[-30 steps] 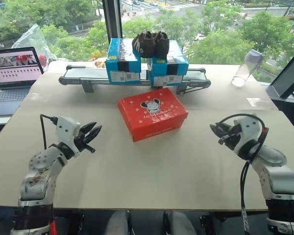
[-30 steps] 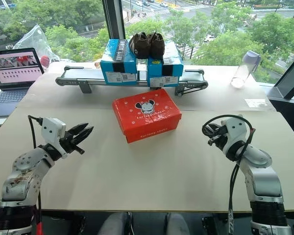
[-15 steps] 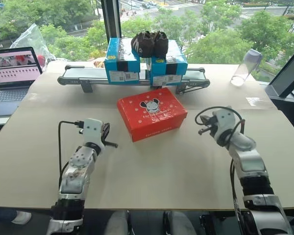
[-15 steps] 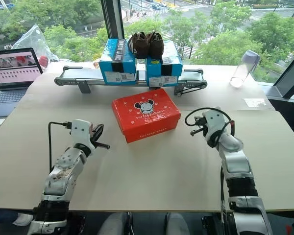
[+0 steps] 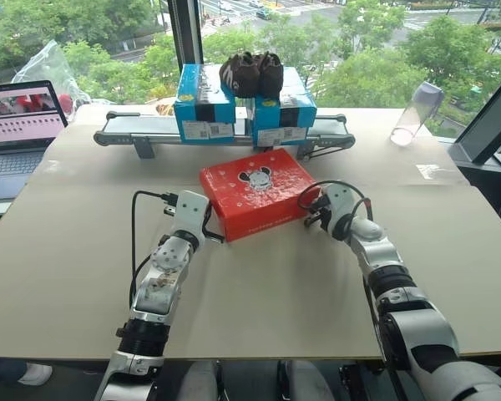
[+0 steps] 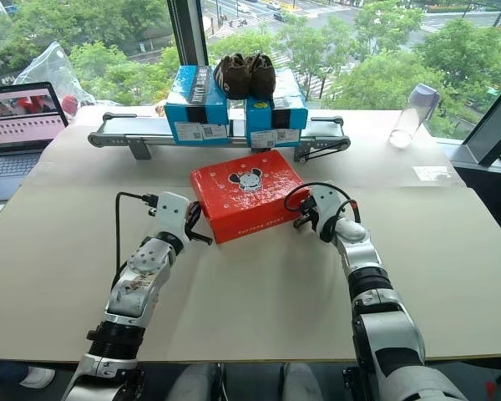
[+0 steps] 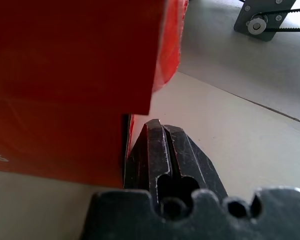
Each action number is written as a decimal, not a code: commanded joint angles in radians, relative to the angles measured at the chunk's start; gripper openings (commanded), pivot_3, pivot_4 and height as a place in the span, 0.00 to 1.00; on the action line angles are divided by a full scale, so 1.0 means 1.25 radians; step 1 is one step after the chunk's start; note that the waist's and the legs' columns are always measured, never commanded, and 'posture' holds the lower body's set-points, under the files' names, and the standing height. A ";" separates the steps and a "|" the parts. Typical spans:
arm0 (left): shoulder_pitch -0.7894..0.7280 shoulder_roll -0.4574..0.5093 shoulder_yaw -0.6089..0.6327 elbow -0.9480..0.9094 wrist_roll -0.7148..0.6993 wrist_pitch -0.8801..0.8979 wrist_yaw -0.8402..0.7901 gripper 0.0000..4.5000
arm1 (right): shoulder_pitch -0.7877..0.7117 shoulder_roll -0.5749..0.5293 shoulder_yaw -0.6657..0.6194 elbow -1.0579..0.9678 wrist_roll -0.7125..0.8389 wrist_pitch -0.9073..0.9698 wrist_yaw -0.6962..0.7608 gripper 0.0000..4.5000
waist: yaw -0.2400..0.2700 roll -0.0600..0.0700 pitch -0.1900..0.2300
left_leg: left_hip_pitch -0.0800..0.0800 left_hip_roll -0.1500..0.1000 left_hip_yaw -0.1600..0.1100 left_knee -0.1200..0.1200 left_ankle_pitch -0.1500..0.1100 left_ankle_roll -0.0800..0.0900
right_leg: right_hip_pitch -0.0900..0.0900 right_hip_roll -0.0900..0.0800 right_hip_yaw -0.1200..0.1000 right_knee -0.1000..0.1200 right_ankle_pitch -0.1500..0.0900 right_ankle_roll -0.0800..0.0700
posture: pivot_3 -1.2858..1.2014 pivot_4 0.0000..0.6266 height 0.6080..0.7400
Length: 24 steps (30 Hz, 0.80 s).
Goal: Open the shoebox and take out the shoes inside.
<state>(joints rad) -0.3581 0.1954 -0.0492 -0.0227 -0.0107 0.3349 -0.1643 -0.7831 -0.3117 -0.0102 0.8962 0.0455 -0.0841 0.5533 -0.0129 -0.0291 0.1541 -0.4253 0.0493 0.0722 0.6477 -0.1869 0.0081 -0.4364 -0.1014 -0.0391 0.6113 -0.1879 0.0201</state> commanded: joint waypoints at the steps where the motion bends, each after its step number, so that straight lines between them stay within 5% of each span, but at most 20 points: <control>1: 0.014 -0.007 -0.020 -0.053 0.000 0.001 -0.019 0.00 | -0.019 0.012 -0.003 -0.028 0.017 -0.041 0.043 0.01 | -0.002 0.000 0.000 | 0.000 0.000 0.000 0.000 0.000 0.000 | 0.000 0.000 0.000 0.000 0.000 0.000 | 0.52 0.24 1.00; 8: 0.089 0.011 -0.014 -0.204 -0.019 0.089 -0.050 0.00 | 0.044 0.003 0.000 -0.223 0.043 0.035 0.078 0.01 | -0.003 0.000 0.000 | 0.000 0.001 0.000 0.000 0.000 0.000 | -0.001 0.000 0.000 0.001 0.000 0.000 | 0.52 0.24 1.00; 24: 0.334 0.051 0.084 -0.594 -0.099 0.354 -0.050 0.00 | 0.337 -0.088 0.028 -0.900 0.159 0.461 0.120 0.01 | 0.001 0.000 0.000 | 0.001 0.001 -0.002 0.000 0.000 0.000 | -0.001 0.001 0.000 0.001 -0.004 -0.004 | 0.52 0.24 1.00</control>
<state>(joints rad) 0.0551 0.2585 0.0334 -0.6987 -0.1194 0.7630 -0.2281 -0.3734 -0.4156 0.0113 -0.1290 0.2033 0.4488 0.6861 -0.0123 -0.0289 0.1542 -0.4241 0.0511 0.0694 0.6472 -0.1871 0.0076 -0.4381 -0.0997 -0.0389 0.6130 -0.1935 0.0144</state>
